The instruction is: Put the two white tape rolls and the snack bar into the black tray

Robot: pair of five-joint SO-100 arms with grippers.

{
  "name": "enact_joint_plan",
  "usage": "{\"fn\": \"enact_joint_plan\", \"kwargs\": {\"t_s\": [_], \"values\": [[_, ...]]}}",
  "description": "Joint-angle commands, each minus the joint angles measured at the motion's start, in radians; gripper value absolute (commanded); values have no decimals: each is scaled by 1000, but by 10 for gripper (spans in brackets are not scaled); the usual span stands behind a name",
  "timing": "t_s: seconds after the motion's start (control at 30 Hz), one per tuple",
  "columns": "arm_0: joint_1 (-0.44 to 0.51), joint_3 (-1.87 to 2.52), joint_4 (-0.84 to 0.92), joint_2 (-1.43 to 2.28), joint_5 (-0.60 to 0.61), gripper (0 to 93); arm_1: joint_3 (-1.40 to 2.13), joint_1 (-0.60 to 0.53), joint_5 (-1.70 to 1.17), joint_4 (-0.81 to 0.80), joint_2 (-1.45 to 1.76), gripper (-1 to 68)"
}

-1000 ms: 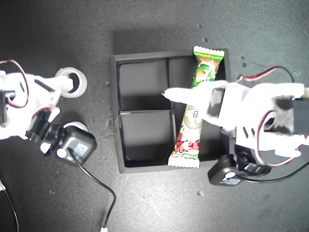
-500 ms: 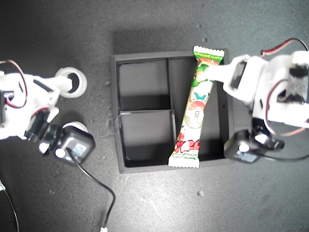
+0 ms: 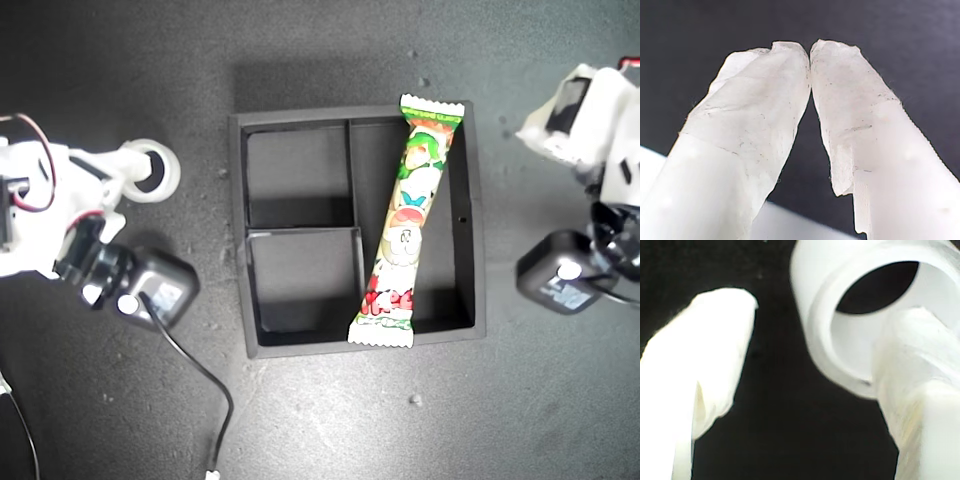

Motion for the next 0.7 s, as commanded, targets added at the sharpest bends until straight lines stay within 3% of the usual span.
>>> {"fn": "enact_joint_plan", "kwargs": {"t_s": [0.0,0.27,0.47,0.67], "values": [[-11,-11,-20,-25,9,190,109,-25,87,-3,155,-3],[-26,-74,-58,-192,15,184,433,-129,233,-9,345,-3],[-77,-92,-127,-282,48,80,644,-285,353,-115,345,-3],[-69,-104,-78,-187,32,8,828,-443,506,-236,342,-2]]}}
